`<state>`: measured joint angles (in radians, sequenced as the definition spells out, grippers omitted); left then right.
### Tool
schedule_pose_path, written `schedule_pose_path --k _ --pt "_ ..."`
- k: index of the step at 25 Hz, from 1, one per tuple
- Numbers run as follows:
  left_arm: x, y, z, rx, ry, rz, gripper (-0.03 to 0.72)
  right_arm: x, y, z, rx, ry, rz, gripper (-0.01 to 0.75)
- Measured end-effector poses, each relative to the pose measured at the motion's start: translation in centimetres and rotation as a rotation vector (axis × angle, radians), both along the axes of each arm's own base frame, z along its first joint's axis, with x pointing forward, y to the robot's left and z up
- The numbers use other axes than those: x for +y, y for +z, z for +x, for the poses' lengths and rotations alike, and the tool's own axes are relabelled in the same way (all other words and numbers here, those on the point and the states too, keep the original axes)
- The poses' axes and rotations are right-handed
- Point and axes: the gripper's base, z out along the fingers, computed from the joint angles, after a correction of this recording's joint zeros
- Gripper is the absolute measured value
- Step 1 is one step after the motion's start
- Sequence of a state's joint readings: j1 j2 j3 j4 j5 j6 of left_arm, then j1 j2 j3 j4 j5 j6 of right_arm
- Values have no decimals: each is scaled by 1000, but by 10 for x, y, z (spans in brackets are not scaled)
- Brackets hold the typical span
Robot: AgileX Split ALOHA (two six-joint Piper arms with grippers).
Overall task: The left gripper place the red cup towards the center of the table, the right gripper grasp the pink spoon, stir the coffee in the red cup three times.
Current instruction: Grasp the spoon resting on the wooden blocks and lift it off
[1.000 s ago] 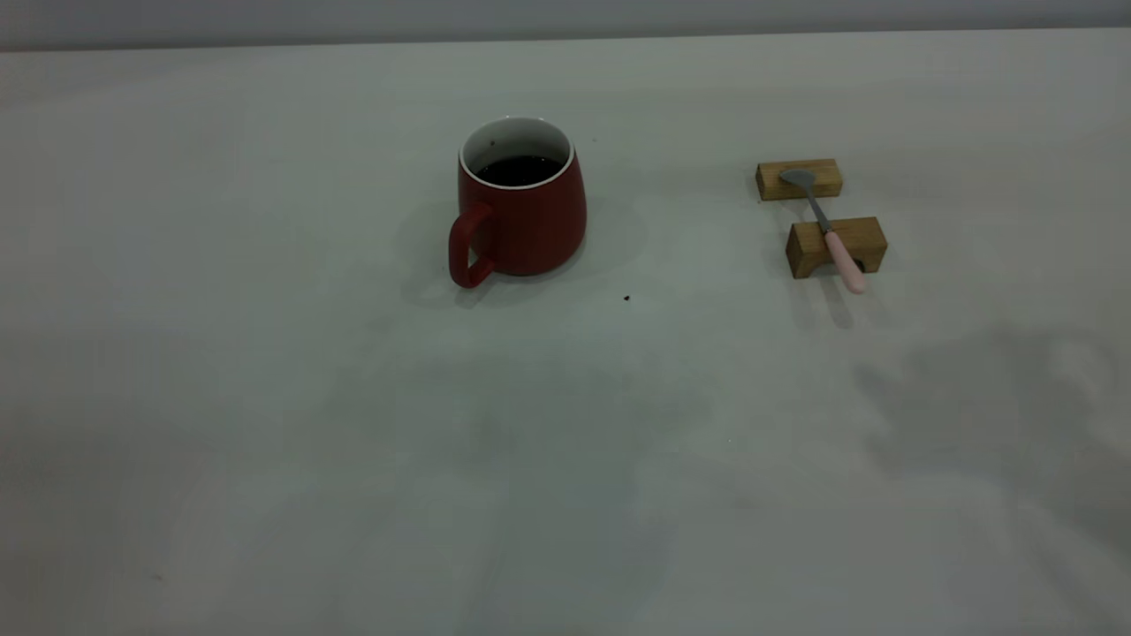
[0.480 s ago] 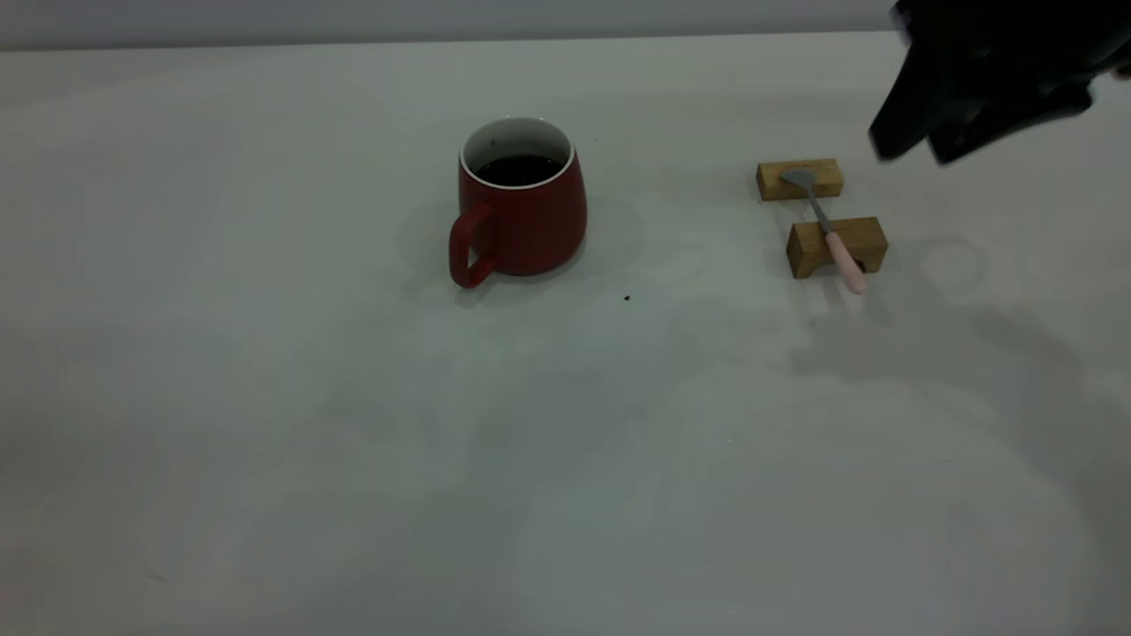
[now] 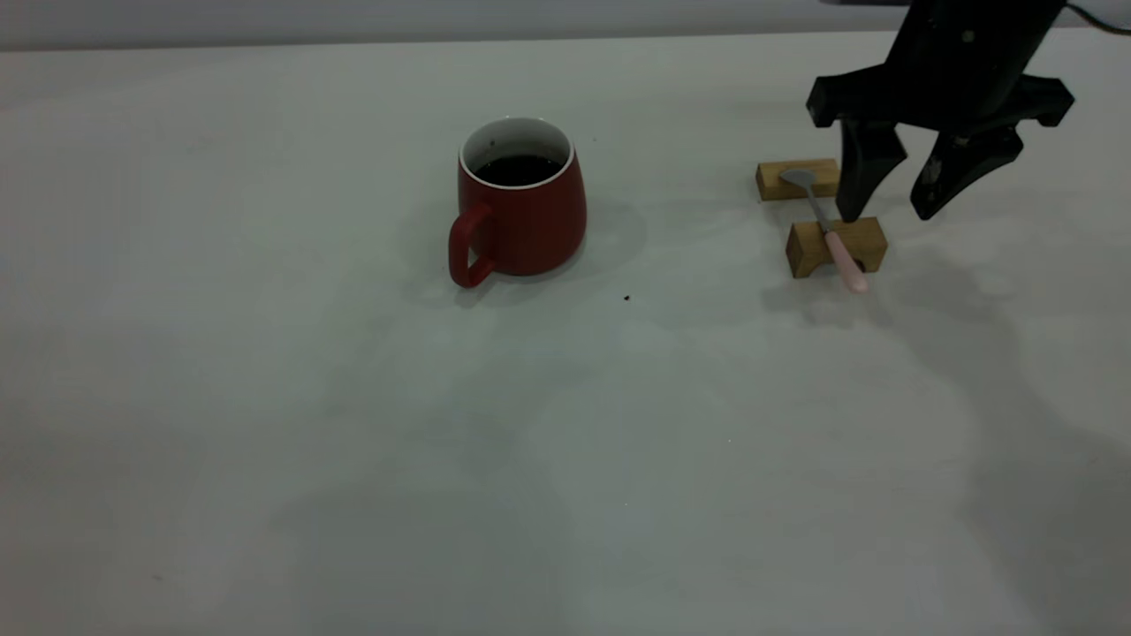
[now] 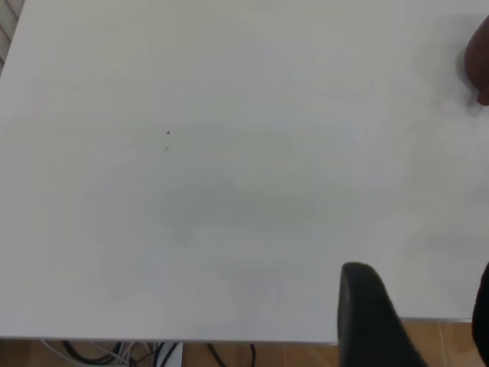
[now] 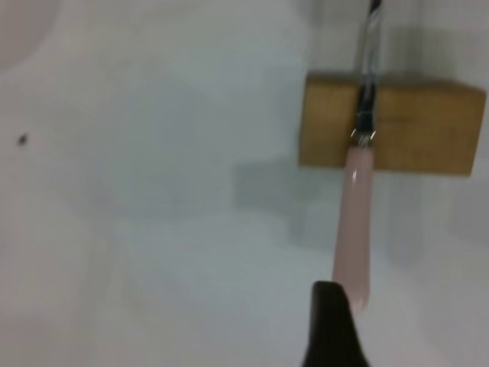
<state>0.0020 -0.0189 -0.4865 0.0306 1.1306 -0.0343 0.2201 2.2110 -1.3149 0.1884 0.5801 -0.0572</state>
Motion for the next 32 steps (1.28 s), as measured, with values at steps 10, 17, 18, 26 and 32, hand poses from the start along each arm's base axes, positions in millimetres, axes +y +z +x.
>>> schedule_pose_path --k 10,17,18,26,32 --pt "0 0 0 0 0 0 407 4 -28 7 71 -46 21 595" --pt "0 0 0 0 0 1 407 6 -46 6 97 -84 50 593" --pt "0 0 0 0 0 1 407 7 -50 5 99 -86 54 592" --pt "0 0 0 0 0 1 407 6 -66 4 99 -77 52 507" --pt "0 0 0 0 0 1 407 6 -66 3 113 -65 45 136"
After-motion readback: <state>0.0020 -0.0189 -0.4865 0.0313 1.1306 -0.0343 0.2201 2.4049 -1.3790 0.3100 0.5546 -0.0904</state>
